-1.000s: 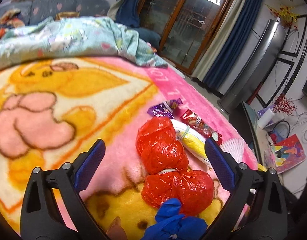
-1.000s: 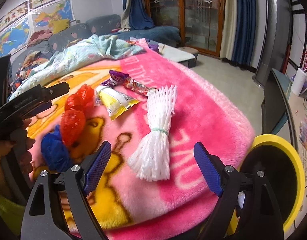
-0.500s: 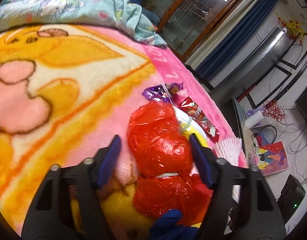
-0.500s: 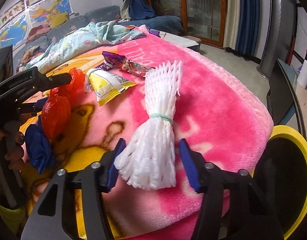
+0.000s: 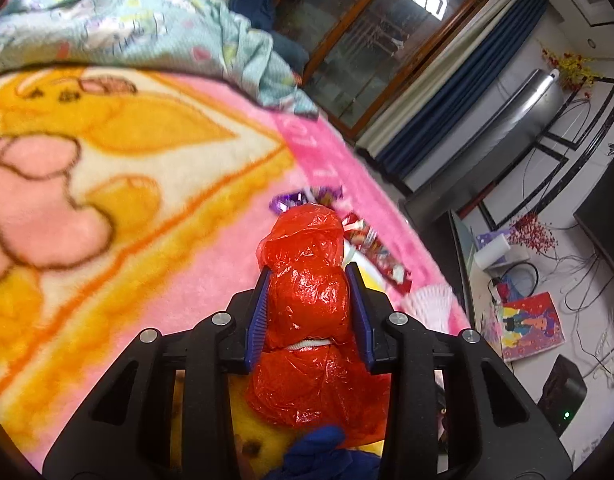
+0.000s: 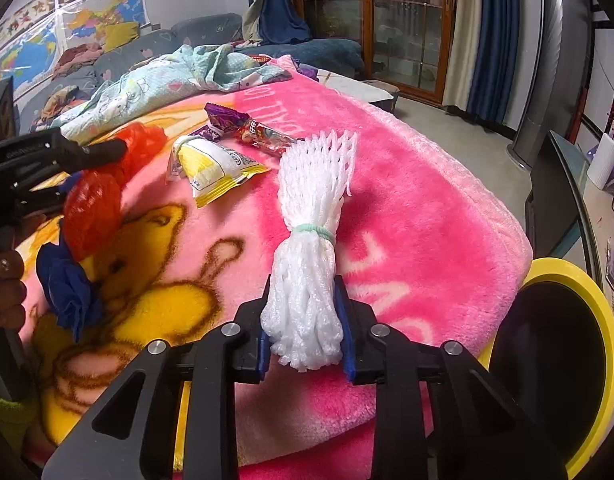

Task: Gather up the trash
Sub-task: 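Grasp the red plastic bag with the left tool while the right tool grasps the white mesh net, then carry the red bag and white mesh net over the yellow bin with both tools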

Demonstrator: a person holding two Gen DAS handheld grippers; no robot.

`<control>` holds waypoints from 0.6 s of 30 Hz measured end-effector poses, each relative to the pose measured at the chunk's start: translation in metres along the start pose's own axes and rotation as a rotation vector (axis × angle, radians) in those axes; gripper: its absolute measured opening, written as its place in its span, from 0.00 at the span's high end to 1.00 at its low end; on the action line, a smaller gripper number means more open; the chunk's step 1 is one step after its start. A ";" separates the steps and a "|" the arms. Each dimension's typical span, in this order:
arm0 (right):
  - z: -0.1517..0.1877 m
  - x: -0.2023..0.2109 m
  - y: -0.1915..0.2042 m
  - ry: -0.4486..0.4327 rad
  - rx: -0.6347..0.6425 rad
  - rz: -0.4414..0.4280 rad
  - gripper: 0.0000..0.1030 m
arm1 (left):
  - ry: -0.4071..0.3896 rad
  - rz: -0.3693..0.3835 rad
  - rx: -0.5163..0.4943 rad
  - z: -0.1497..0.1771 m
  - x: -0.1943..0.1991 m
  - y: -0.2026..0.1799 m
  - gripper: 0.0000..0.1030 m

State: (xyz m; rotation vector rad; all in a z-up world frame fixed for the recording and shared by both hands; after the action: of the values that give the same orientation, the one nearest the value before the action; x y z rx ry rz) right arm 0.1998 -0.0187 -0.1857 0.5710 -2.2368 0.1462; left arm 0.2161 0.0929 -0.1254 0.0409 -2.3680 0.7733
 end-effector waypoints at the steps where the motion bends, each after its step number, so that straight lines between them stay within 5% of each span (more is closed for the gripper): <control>1: -0.001 0.001 0.001 -0.001 0.000 -0.004 0.77 | -0.024 0.001 -0.001 -0.004 0.005 -0.001 0.72; 7: -0.003 0.010 0.010 -0.014 0.024 -0.031 0.77 | -0.132 0.010 -0.018 -0.024 0.032 -0.008 0.72; 18: -0.015 0.035 0.010 -0.058 0.027 -0.050 0.77 | -0.144 0.029 -0.089 -0.021 0.040 -0.034 0.72</control>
State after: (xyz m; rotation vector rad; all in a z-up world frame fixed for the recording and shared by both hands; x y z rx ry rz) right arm 0.1858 -0.0176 -0.1489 0.6522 -2.2771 0.1360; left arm 0.2039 0.0824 -0.0711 0.0251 -2.5419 0.6979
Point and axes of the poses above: each gripper's, at about its wrist camera, not at the fingertips, and x roughly against the way its jaws point, y to its left, z to its underside, the point moved 10 cm from there along -x, roughly the way its jaws point, and after that the axes turned 2 degrees about -z, right-handed, at the moved point
